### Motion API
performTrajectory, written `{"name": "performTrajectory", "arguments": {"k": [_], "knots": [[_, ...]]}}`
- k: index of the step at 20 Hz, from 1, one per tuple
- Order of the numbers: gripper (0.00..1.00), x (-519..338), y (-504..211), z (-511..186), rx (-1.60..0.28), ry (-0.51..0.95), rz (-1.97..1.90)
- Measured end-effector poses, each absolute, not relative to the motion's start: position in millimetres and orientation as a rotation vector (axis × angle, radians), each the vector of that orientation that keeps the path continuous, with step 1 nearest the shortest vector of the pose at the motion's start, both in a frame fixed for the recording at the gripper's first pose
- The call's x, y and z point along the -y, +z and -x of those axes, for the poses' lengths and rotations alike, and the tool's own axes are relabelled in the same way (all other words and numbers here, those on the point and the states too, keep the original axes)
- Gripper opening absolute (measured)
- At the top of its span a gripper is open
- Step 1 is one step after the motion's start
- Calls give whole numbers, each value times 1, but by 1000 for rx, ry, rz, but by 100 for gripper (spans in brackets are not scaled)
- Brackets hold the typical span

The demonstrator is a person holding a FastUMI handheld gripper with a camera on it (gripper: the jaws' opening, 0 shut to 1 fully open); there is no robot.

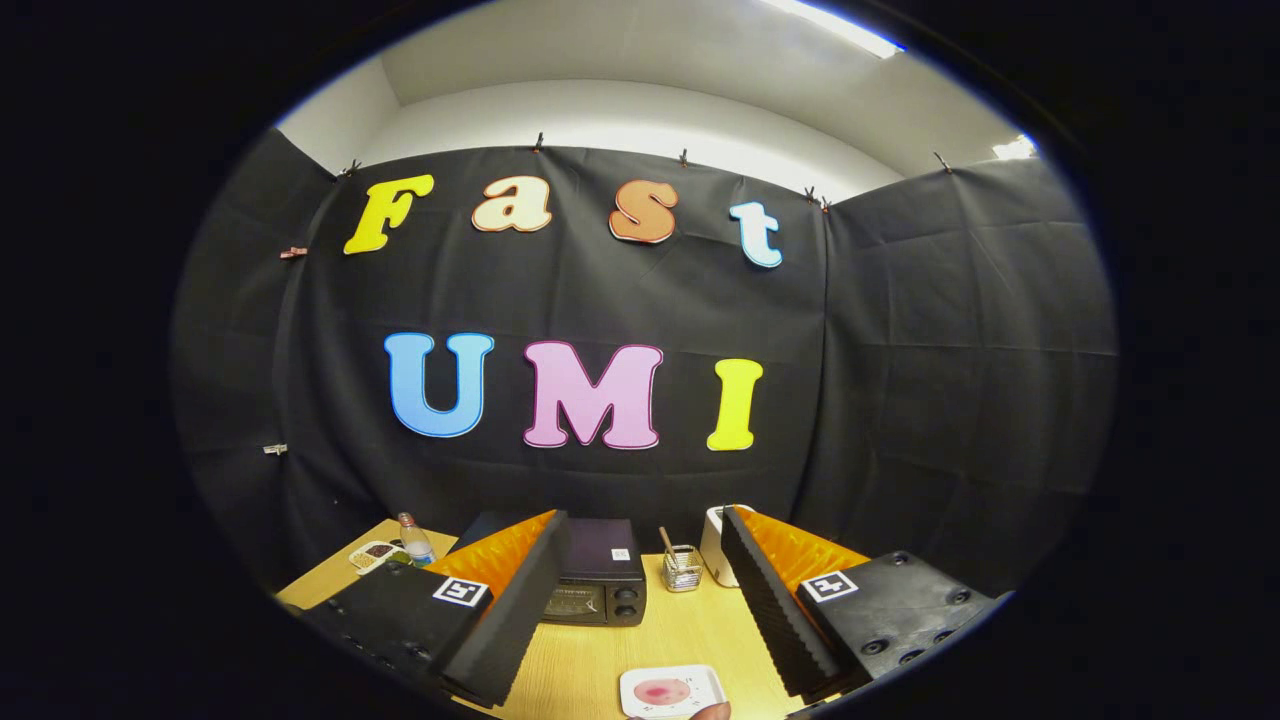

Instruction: Open the toaster oven, put the food inside, and close the toaster oven door.

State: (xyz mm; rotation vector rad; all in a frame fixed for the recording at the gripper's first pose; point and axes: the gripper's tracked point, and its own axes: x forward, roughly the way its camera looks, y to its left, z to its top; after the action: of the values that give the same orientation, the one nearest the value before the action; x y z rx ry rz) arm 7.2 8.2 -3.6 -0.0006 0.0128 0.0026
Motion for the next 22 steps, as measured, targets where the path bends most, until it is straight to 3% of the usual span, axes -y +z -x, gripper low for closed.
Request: {"name": "performTrajectory", "arguments": {"k": [10,22], "knots": [[97,-69,-59,-43,-115,71,-12],[98,-183,-217,-158,-359,181,-3]]}}
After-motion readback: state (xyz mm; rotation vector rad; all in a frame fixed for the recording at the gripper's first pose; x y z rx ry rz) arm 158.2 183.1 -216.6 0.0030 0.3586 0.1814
